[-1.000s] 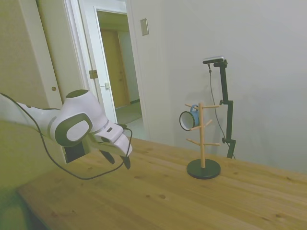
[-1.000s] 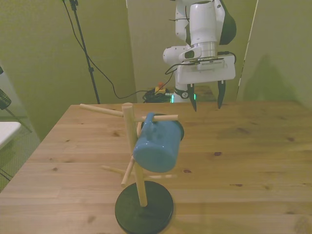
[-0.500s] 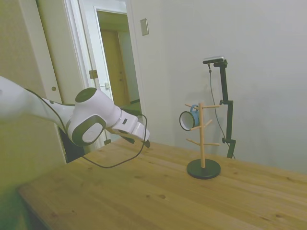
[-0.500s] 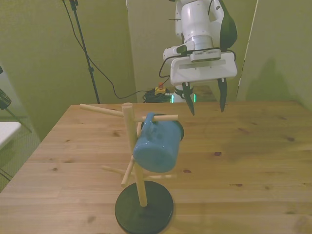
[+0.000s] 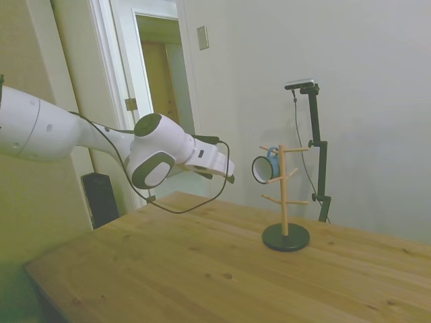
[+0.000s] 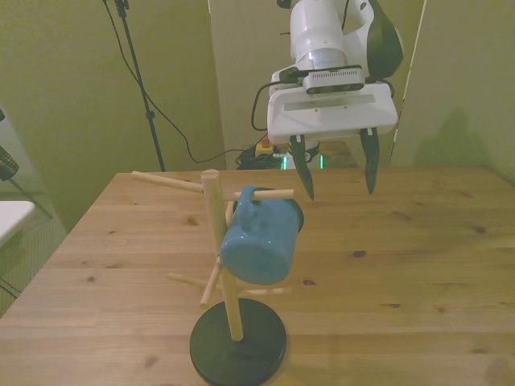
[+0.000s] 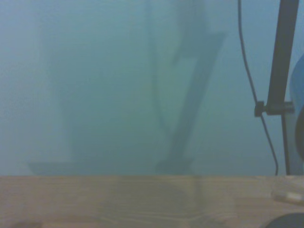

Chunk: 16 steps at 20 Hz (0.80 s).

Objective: Unload the mug

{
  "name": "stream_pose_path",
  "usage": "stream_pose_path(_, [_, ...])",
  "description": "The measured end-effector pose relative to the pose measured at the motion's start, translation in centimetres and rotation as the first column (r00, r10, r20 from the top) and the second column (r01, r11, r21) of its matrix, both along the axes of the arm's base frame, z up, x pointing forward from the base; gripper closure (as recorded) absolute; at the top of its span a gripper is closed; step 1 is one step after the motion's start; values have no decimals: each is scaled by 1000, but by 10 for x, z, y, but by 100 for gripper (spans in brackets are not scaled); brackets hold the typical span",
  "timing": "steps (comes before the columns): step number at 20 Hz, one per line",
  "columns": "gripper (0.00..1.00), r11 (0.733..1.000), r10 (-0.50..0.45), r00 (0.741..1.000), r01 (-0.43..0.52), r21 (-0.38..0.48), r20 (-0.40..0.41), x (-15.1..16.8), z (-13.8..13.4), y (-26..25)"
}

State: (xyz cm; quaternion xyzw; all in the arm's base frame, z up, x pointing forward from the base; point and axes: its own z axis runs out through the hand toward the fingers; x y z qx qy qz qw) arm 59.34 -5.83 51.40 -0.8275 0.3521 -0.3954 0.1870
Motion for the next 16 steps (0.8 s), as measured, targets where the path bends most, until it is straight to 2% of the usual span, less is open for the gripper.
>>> stream_pose_path(6, [0, 997, -71, 995, 69, 23, 72, 15, 13, -23])
stream_pose_path(16, [0, 988, -149, 986, 146, 40, 75, 42, 16, -72])
